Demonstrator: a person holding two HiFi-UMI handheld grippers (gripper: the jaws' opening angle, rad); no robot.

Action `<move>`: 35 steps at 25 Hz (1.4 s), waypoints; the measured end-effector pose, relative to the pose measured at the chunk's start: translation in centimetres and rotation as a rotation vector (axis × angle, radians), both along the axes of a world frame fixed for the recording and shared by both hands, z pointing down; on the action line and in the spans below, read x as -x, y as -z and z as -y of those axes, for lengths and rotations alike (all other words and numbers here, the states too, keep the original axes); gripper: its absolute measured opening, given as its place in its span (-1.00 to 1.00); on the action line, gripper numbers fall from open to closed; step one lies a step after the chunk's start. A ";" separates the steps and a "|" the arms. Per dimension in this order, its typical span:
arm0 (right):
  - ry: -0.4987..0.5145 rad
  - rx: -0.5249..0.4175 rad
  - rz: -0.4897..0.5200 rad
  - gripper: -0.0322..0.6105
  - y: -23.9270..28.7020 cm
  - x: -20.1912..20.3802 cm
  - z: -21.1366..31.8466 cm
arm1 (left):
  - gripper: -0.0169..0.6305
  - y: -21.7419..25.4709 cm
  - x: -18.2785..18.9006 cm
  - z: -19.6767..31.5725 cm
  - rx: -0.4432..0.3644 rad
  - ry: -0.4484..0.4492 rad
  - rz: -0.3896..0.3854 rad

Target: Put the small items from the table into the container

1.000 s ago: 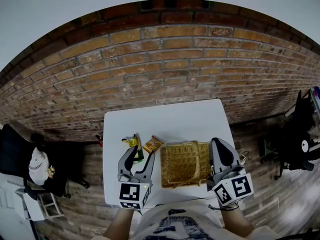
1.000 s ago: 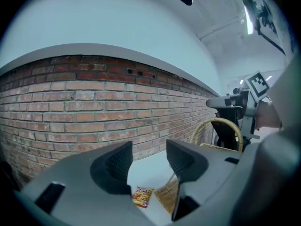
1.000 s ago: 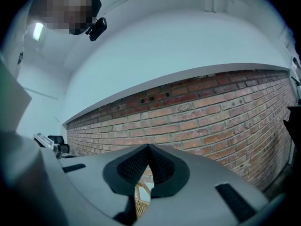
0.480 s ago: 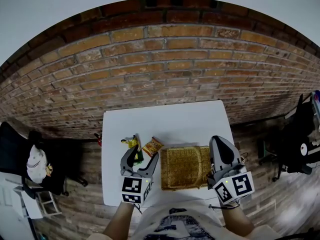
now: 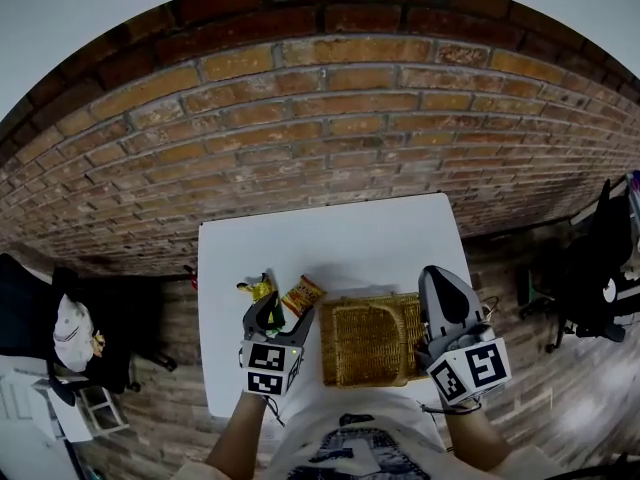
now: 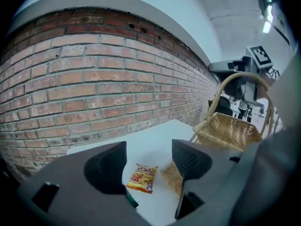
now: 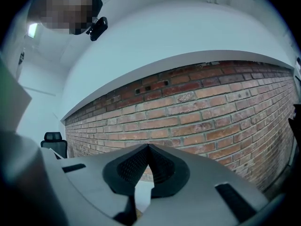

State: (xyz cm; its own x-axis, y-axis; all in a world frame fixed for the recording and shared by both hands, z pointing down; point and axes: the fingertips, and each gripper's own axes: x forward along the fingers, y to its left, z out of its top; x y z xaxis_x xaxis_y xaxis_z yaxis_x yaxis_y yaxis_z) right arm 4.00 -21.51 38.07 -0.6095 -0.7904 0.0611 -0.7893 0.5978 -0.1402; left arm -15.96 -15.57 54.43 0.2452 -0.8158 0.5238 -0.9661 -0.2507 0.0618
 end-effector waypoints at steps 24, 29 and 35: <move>-0.036 0.045 -0.004 -0.84 -2.0 -0.5 2.8 | 0.09 -13.7 1.1 2.9 0.296 -0.080 0.080; -0.050 0.055 -0.010 -0.84 -2.2 -0.7 2.9 | 0.09 -15.5 1.1 3.1 0.327 -0.122 0.106; -0.065 0.059 -0.012 -0.84 -2.4 -0.9 3.1 | 0.09 -17.0 0.9 3.1 0.370 -0.141 0.097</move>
State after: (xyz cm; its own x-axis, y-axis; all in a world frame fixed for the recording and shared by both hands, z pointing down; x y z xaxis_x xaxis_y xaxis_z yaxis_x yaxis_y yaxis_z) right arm 4.95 -24.66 40.46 -0.5559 -0.8231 0.1160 -0.8281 0.5362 -0.1636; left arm -16.85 -18.63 71.40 0.2766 -0.5297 0.8018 -0.9295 -0.3592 0.0833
